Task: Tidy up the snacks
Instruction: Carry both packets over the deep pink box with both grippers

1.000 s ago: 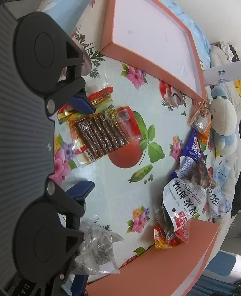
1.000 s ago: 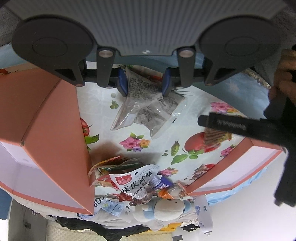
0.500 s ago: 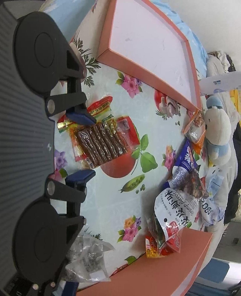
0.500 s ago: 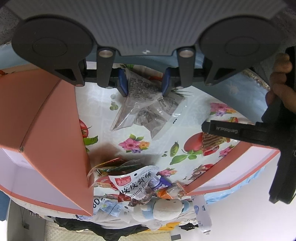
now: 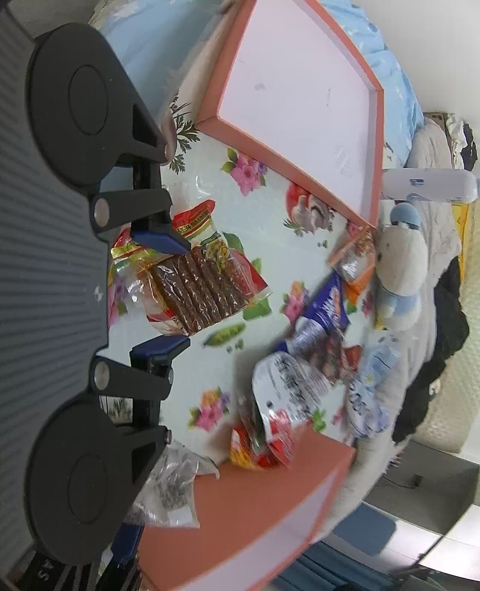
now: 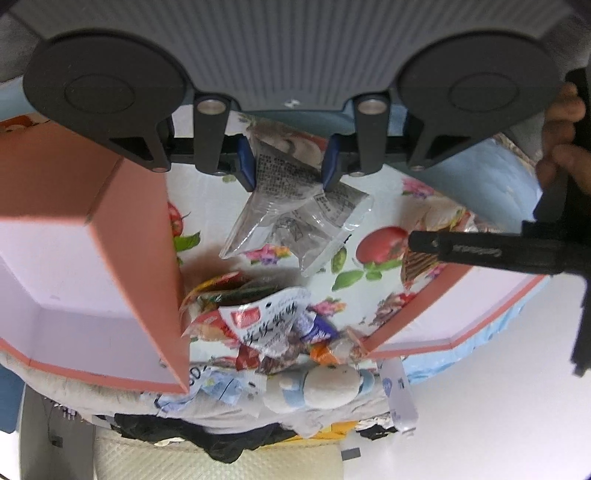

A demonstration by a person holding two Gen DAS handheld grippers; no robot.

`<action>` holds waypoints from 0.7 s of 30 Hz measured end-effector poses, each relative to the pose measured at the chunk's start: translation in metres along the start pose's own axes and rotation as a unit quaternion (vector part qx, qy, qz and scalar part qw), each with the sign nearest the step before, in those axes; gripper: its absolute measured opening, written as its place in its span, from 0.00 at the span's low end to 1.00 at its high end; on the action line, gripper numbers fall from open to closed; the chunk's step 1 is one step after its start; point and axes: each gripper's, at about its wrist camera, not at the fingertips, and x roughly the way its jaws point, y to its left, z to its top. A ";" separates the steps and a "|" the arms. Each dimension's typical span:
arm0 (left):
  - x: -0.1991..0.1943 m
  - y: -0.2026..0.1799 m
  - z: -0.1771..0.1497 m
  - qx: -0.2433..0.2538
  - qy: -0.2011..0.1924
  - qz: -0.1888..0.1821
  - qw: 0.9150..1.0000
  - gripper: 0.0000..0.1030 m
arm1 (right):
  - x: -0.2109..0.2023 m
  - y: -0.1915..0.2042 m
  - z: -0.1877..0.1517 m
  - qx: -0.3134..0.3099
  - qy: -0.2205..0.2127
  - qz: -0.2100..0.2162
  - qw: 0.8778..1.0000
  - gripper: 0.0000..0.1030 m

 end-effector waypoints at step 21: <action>-0.106 -0.063 0.034 -0.003 -0.064 -0.105 0.992 0.52 | -0.093 -0.030 0.042 0.047 -0.083 -0.035 0.995 0.40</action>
